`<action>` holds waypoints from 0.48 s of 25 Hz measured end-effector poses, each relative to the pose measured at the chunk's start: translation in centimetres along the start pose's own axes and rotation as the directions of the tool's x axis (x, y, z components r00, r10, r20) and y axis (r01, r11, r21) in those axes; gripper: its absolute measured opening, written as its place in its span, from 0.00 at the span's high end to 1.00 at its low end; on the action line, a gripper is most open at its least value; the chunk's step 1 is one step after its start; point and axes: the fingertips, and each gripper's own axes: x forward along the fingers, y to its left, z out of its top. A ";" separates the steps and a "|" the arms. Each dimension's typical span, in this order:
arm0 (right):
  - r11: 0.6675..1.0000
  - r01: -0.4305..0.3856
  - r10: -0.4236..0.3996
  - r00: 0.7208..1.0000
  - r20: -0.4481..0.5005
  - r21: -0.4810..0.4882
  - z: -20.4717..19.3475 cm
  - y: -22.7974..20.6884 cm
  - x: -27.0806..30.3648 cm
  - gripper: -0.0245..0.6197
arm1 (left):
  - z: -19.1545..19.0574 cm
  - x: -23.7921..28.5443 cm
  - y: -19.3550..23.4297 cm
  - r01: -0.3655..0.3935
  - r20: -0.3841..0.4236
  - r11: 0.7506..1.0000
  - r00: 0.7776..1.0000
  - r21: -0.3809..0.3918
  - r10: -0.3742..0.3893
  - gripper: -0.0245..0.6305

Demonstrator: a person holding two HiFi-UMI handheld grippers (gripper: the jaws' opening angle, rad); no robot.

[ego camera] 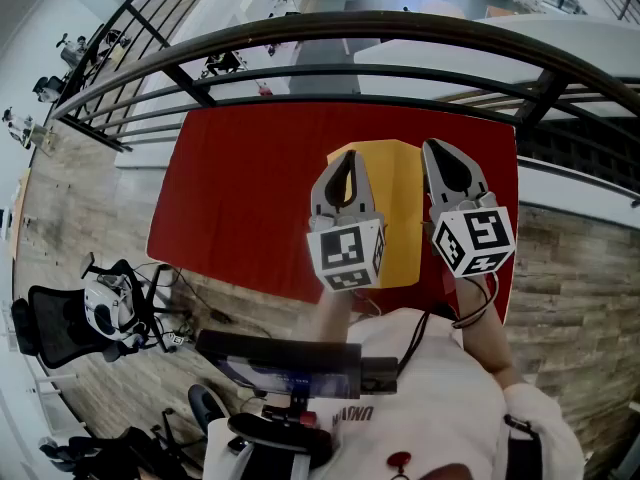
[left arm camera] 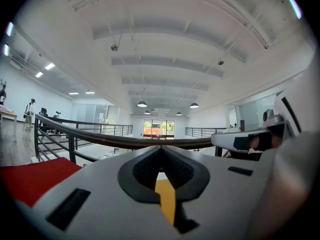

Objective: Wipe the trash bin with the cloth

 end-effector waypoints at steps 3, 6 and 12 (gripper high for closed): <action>1.000 -0.003 0.003 1.000 0.002 0.000 0.0 -0.1 0.0 0.95 | -0.1 0.0 -0.2 0.001 -0.002 1.000 1.000 -0.001 -0.001 0.96; 1.000 -0.003 0.003 1.000 0.001 0.002 0.0 -0.1 0.1 0.95 | -0.1 0.1 -0.1 0.002 -0.006 1.000 1.000 -0.003 -0.002 0.96; 0.999 -0.031 0.030 0.999 0.041 0.025 0.4 -0.3 -0.3 0.95 | -0.2 -0.2 -0.1 0.006 -0.012 1.000 1.000 0.007 -0.006 0.96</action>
